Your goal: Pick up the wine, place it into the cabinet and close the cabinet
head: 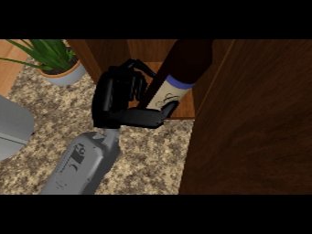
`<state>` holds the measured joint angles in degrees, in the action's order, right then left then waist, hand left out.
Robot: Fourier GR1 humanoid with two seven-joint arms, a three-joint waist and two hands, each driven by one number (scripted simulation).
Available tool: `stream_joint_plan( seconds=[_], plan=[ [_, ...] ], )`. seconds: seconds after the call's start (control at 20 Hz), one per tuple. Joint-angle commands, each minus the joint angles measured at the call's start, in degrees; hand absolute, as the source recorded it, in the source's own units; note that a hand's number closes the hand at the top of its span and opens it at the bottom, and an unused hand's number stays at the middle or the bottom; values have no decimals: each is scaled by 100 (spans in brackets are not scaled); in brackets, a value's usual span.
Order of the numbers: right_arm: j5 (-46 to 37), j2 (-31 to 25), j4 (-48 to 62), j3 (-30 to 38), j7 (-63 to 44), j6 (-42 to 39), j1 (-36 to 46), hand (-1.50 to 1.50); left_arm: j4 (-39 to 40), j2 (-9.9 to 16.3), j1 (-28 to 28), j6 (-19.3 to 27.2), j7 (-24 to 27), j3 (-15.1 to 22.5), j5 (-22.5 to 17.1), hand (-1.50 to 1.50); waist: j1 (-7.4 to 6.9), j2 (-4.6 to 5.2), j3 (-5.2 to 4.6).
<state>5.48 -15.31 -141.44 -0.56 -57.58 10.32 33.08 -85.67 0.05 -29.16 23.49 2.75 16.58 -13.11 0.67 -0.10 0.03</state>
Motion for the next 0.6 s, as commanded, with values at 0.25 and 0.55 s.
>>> stream_joint_plan(
  seconds=[0.25,0.55],
  plan=[
    [738,-95,-599,439,-244,-258,-319,-150,1017,-4,-847,869,419,248,-141,150,48,8,-2],
    [415,32,-300,210,-295,-35,105,-150,1753,128,-1285,551,572,-89,511,150,0,6,-5]
  ],
)
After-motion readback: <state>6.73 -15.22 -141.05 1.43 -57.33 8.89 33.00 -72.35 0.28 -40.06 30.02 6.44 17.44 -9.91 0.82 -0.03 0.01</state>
